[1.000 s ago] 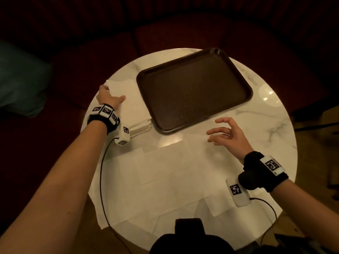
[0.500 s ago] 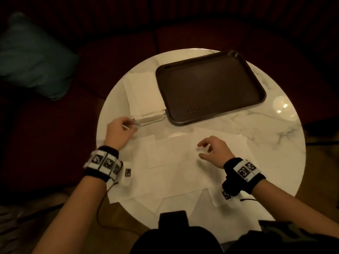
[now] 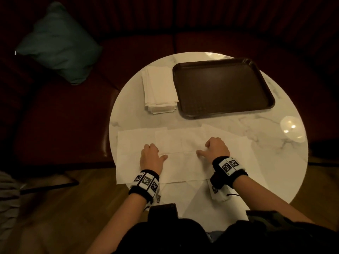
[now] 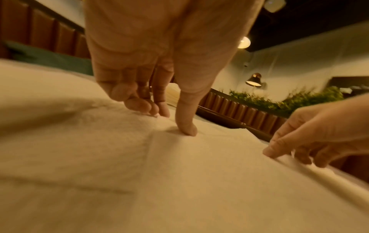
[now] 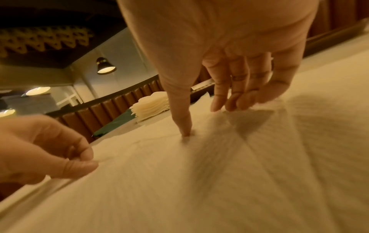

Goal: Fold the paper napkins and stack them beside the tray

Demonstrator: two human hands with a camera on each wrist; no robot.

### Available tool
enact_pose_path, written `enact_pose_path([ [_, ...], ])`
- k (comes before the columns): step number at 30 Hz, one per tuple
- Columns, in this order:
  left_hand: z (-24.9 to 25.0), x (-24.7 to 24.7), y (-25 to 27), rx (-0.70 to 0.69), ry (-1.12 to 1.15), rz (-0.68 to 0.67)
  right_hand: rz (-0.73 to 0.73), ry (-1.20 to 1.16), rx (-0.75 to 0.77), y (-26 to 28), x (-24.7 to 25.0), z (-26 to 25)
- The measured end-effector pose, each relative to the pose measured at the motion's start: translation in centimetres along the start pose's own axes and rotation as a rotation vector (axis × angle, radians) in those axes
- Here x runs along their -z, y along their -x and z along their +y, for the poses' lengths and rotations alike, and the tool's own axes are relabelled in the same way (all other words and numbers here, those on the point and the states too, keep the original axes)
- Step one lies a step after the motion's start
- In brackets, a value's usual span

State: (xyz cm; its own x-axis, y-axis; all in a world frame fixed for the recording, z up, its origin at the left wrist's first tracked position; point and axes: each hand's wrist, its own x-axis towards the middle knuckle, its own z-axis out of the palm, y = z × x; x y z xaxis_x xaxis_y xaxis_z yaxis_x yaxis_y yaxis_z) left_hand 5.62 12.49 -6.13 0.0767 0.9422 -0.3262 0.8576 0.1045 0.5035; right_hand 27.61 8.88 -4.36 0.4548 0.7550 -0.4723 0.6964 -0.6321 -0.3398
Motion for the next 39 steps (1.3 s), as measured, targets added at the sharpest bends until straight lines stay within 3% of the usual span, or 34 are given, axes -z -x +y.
enact_pose_path([
  [5,0.2,-0.4,0.1,0.019,0.096,-0.018,-0.002,-0.154,-0.018,0.1,0.0,0.0],
  [10,0.7,-0.7,0.7,0.021,0.172,0.087,0.070,-0.186,-0.043,0.3,-0.2,0.2],
  [16,1.0,-0.3,0.5,0.085,0.356,0.093,0.060,-0.513,-0.096,-0.2,0.6,-0.3],
  [22,0.2,0.6,0.1,0.104,0.630,0.115,-0.095,-0.640,-0.195,-1.2,2.0,1.2],
  [28,-1.5,2.6,-0.5,0.123,1.001,-0.098,-0.084,-0.799,0.080,-0.8,3.0,2.4],
  [34,-2.4,3.7,-1.1,-0.052,0.976,-0.223,-0.162,-0.883,0.216,0.0,3.9,1.8],
  [39,-1.0,6.1,-1.4,-0.055,0.920,-0.484,-0.260,-0.923,0.283,0.7,5.7,0.1],
])
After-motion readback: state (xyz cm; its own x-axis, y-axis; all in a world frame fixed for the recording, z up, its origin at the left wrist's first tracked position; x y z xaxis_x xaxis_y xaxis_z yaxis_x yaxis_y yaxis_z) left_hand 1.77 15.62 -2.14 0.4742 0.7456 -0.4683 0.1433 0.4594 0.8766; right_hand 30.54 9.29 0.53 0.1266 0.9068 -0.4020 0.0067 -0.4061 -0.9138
